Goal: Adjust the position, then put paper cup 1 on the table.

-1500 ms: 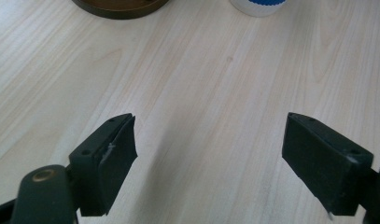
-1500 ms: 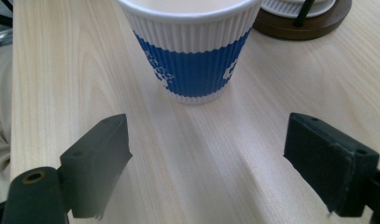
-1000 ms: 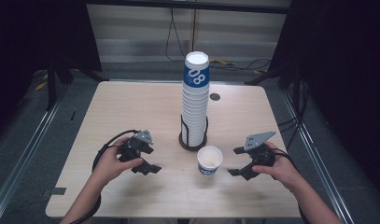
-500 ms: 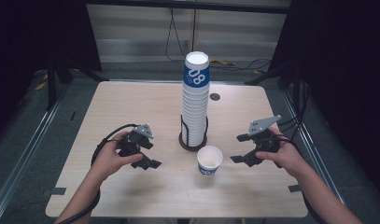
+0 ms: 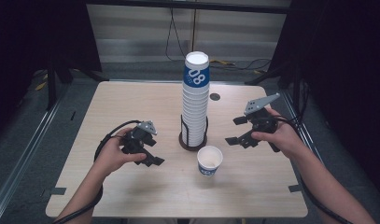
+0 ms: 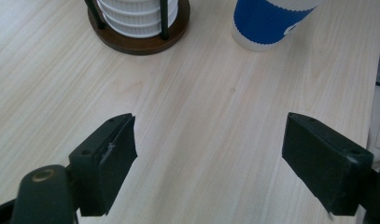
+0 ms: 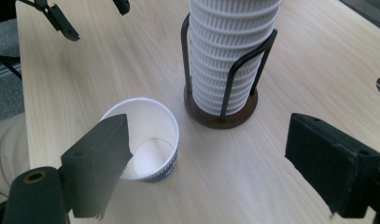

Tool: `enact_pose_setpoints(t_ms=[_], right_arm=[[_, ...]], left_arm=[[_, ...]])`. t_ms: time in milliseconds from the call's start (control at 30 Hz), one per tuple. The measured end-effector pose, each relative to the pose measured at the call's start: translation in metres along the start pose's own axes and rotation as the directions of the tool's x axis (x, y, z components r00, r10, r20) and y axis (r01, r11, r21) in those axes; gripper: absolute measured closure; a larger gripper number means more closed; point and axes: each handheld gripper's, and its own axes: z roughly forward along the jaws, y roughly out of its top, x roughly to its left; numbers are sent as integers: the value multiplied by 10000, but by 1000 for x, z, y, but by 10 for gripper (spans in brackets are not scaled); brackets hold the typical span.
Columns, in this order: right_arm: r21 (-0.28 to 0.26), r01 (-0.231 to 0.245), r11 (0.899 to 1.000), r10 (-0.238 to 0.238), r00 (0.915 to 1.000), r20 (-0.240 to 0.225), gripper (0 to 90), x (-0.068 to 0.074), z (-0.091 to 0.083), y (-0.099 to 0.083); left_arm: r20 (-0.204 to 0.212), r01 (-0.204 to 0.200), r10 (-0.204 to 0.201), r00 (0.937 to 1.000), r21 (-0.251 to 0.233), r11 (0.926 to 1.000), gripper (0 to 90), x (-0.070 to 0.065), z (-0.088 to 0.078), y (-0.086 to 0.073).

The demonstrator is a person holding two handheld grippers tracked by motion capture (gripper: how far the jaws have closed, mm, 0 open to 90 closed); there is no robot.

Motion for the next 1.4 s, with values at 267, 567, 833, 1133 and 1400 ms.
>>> enact_pose_setpoints(t_ms=[267,567,833,1133,1400], right_arm=[[-205,-231,9995,231,9997,28,126,-5,0,22],[44,-37,10000,36,9999,150,129,-8,4,43],[75,53,10000,-54,9999,123,129,-8,5,58],[-23,-76,10000,76,9997,244,129,-12,4,71],[-92,10,10000,-7,9996,271,129,-12,6,81]], left_arm=[[94,-42,42,9999,17,10000,175,1,0,8],[95,-9,10,10000,-85,10000,175,1,0,16],[30,-195,195,9998,3,9998,175,4,-5,27],[62,-241,241,9997,-60,9997,174,3,-7,38],[32,-241,242,9997,-147,9996,174,4,-8,48]])
